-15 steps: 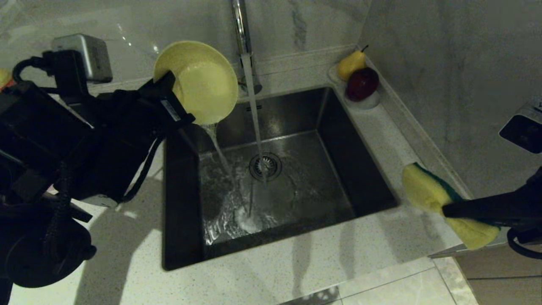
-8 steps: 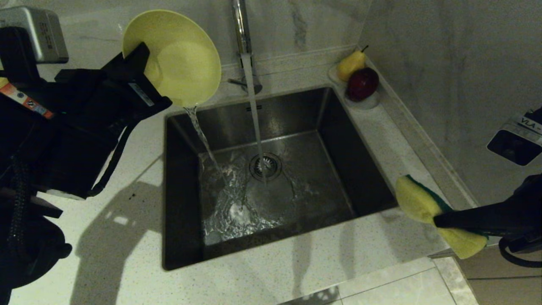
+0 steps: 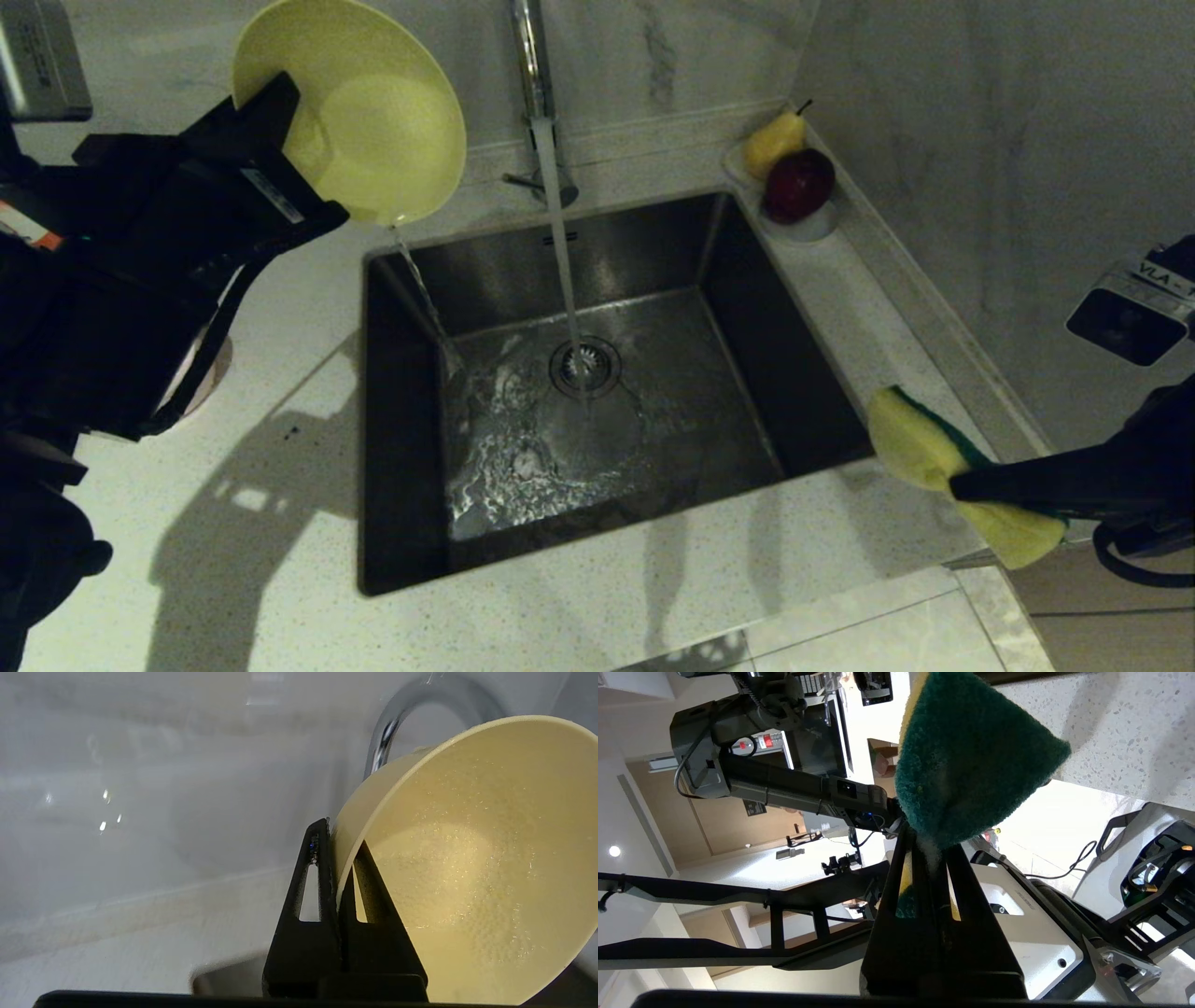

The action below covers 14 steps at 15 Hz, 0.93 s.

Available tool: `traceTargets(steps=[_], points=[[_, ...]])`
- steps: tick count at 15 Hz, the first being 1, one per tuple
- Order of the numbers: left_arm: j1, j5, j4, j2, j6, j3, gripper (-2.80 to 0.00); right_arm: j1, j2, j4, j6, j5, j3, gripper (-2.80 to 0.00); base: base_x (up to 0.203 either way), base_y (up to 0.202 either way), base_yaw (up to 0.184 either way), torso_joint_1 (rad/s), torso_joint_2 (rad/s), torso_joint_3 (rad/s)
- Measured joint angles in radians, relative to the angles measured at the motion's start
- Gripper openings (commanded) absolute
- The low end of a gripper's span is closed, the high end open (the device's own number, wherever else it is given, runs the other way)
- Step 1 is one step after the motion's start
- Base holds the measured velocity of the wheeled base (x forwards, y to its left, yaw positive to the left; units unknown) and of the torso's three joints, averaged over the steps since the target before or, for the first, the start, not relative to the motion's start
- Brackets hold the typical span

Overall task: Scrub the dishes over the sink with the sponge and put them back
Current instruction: Rinse the bowl, then place the bowl on the table

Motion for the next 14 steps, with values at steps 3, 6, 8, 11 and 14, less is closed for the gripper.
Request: traceTargets(steps=[3, 6, 8, 11, 14], points=[[0.029, 0.048, 0.170, -0.010, -0.078, 0.011, -2.80, -0.021, 0.013, -0.028, -0.002, 0.001, 0.025, -2.80, 0.000, 0.000, 0.000, 0.000, 0.00, 0.000], [0.068, 0.051, 0.464, -0.050, -0.182, -0.024, -2.80, -0.029, 0.005, -0.031, 0.011, 0.001, 0.014, -2.80, 0.000, 0.000, 0.000, 0.000, 0.00, 0.000], [0.095, 0.050, 0.762, -0.084, -0.302, -0.118, -2.80, -0.029, -0.008, -0.012, 0.038, 0.001, -0.020, -2.80, 0.000, 0.000, 0.000, 0.000, 0.00, 0.000], [0.131, 0.051, 1.243, -0.116, -0.483, -0.259, -2.80, -0.029, -0.032, -0.008, 0.069, 0.000, -0.049, -2.80, 0.000, 0.000, 0.000, 0.000, 0.00, 0.000], [0.150, 0.052, 1.605, -0.172, -0.593, -0.302, -2.80, -0.028, -0.032, 0.037, 0.077, -0.006, -0.080, -2.80, 0.000, 0.000, 0.000, 0.000, 0.00, 0.000]])
